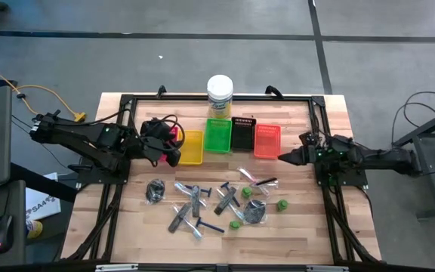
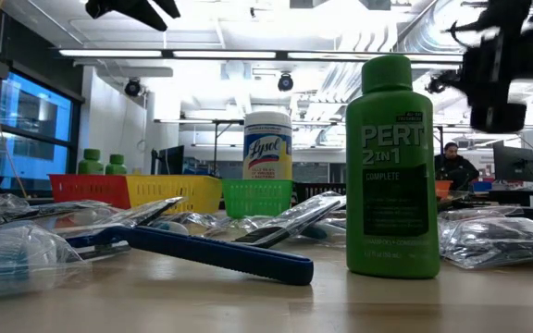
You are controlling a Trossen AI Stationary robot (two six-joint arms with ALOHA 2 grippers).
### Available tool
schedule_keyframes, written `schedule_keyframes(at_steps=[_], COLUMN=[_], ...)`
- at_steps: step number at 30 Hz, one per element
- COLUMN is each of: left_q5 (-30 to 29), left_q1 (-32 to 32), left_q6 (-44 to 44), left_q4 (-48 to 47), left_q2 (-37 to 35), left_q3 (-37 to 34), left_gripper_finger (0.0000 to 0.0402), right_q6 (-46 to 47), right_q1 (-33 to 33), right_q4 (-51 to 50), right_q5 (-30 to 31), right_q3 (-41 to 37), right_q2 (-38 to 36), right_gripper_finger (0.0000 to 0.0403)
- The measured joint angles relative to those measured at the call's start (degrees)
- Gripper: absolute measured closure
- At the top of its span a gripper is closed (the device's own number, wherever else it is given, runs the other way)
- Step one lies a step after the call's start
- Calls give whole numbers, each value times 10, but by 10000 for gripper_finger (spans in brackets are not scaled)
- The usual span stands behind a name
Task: Pick & Place Travel size toiletries
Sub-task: Put the green shampoo bottle into the red bin
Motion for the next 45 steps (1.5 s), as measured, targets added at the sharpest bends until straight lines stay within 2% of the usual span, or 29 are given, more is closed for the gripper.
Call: schedule_keyframes(at_steps=[10, 18, 26, 36, 40, 45], left_q5=[3, 3, 3, 3, 3, 3], left_q1=[0, 1, 1, 1, 1, 1], left_q6=[8, 15, 18, 18, 18, 18], left_q4=[0, 0, 0, 0, 0, 0], left_q2=[0, 0, 0, 0, 0, 0], left_q3=[0, 0, 0, 0, 0, 0], left_gripper_finger=[243, 243, 243, 243, 243, 243], right_q6=[57, 166, 328, 461, 477, 473], right_q1=[125, 244, 403, 596, 631, 644], right_q4=[-301, -387, -483, -481, -488, -476], right_q5=[19, 12, 6, 154, 213, 267], right_q3=[170, 259, 331, 337, 337, 337], right_q2=[64, 173, 293, 469, 557, 663], right_gripper_finger=[137, 137, 137, 137, 137, 137])
